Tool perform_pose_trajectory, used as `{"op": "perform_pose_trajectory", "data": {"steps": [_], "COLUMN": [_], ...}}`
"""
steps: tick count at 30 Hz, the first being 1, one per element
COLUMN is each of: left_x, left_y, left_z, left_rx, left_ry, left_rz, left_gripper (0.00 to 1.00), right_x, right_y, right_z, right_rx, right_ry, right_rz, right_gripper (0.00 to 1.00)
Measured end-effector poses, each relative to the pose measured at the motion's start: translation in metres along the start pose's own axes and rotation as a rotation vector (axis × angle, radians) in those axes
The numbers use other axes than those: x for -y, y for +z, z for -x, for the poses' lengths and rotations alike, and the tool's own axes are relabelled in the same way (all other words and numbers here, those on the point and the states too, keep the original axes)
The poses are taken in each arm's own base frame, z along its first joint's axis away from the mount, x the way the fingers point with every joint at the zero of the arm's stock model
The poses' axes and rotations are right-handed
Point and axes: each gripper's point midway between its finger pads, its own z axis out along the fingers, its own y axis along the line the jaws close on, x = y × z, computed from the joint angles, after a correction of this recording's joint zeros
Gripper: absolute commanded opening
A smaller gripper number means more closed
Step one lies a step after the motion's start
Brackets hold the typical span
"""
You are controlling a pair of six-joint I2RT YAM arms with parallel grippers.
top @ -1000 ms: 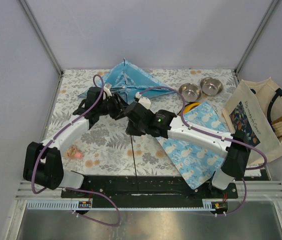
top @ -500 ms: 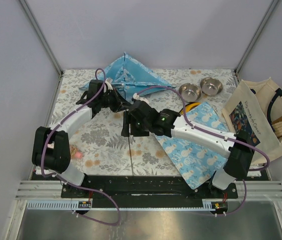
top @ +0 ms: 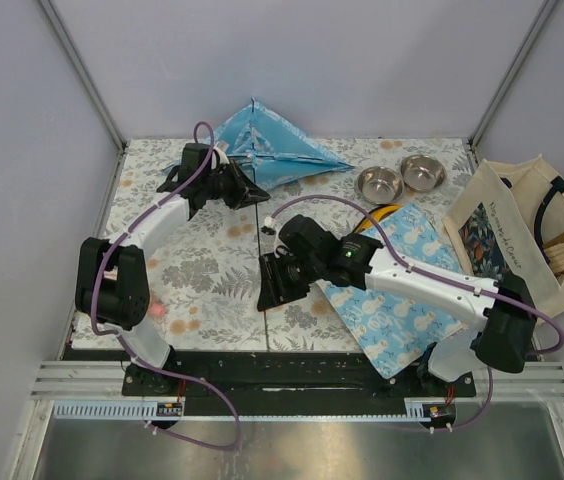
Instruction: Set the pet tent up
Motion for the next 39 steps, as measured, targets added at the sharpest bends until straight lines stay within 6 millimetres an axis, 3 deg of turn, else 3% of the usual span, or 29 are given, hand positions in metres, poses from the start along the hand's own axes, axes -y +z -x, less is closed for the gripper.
{"op": "perform_pose_trajectory", "data": {"steps": [5, 11, 13, 15, 16, 17, 24, 27, 32, 39], "left_x": [-0.005, -0.007, -0.006, -0.006, -0.006, -0.006, -0.003, -0.004, 0.005, 0.036], "left_y": [0.004, 0.004, 0.004, 0.004, 0.004, 0.004, 0.002, 0.001, -0.009, -0.051], "left_z": [0.001, 0.001, 0.002, 0.002, 0.003, 0.003, 0.009, 0.012, 0.017, 0.024], "left_rx": [-0.014, -0.015, -0.014, -0.013, -0.012, -0.012, -0.001, 0.01, 0.035, 0.115], "left_ry": [-0.014, -0.023, -0.026, -0.028, -0.028, -0.028, -0.006, 0.032, 0.103, 0.254], "left_rz": [0.014, 0.015, 0.013, 0.012, 0.011, 0.011, -0.014, -0.021, -0.041, -0.089], "left_gripper": [0.0, 0.0, 0.0, 0.0, 0.0, 0.0, 0.55, 0.71, 0.86, 0.93], "right_x": [0.006, -0.001, -0.004, -0.006, -0.007, -0.007, 0.004, 0.004, -0.009, -0.022], "right_y": [-0.002, 0.001, 0.001, 0.002, 0.003, 0.004, 0.009, 0.005, -0.01, -0.029], "right_z": [-0.021, -0.025, -0.024, -0.023, -0.023, -0.023, -0.028, -0.026, -0.008, 0.012], "right_rx": [-0.048, -0.064, -0.064, -0.058, -0.055, -0.055, -0.091, -0.098, -0.068, -0.017], "right_ry": [0.015, 0.01, 0.008, 0.009, 0.012, 0.015, 0.131, 0.153, 0.189, 0.249], "right_rz": [0.023, 0.084, 0.099, 0.114, 0.119, 0.123, 0.068, 0.053, 0.058, 0.066], "right_gripper": [0.48, 0.42, 0.34, 0.17, 0.02, 0.0, 0.0, 0.0, 0.0, 0.0]}}
